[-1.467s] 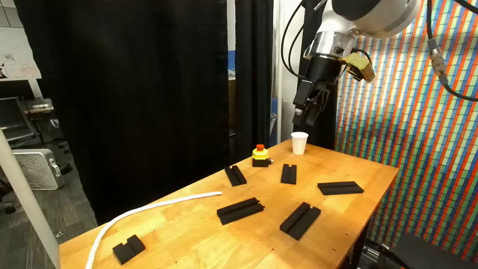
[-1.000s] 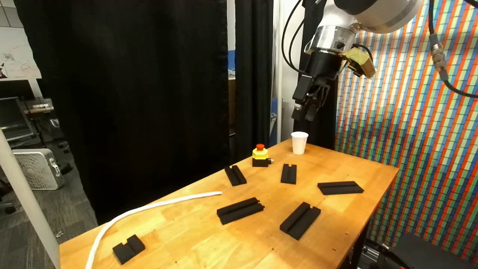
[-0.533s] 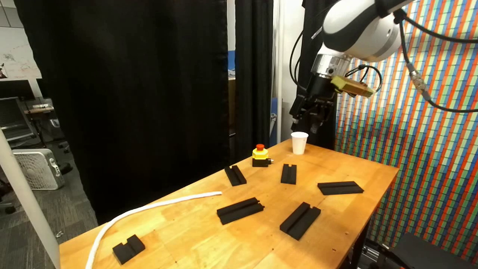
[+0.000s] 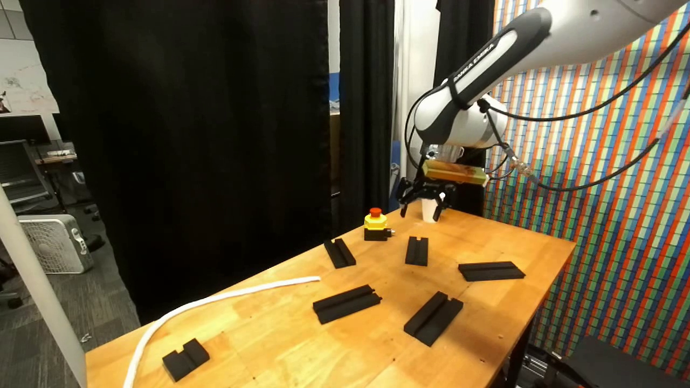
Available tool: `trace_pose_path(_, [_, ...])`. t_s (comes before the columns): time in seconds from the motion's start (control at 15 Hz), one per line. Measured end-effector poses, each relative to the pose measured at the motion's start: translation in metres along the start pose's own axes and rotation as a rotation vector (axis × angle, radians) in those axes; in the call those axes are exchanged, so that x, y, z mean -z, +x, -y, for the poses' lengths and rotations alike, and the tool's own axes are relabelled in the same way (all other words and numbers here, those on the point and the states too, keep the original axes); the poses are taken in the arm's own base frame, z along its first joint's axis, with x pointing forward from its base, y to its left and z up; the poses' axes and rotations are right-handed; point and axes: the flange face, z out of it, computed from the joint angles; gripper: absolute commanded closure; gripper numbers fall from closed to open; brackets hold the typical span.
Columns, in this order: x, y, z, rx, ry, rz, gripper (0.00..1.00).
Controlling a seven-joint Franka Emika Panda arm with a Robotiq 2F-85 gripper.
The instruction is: Join the four pieces of the black objects together
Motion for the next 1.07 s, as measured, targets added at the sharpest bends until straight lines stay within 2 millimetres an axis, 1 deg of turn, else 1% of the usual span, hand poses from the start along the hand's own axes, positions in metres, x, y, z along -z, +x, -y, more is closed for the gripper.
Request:
trace_pose_path(0.2, [-0.04, 0.023, 0.005, -0.164, -0.048, 0.009, 0.0])
trace_pose_path(0.33, [-0.061, 0.031, 0.007, -0.274, -0.081, 0.016, 0.0])
trace_pose_path(0.47, [-0.079, 0.035, 0.008, -0.384, -0.115, 0.02, 0.0])
trace_pose_path(0.8, [-0.116, 0.036, 0.006, -0.628, -0.187, 0.021, 0.0])
trace_pose_path(1.07, [-0.137, 0.041, 0.003, -0.708, -0.22, 0.024, 0.0])
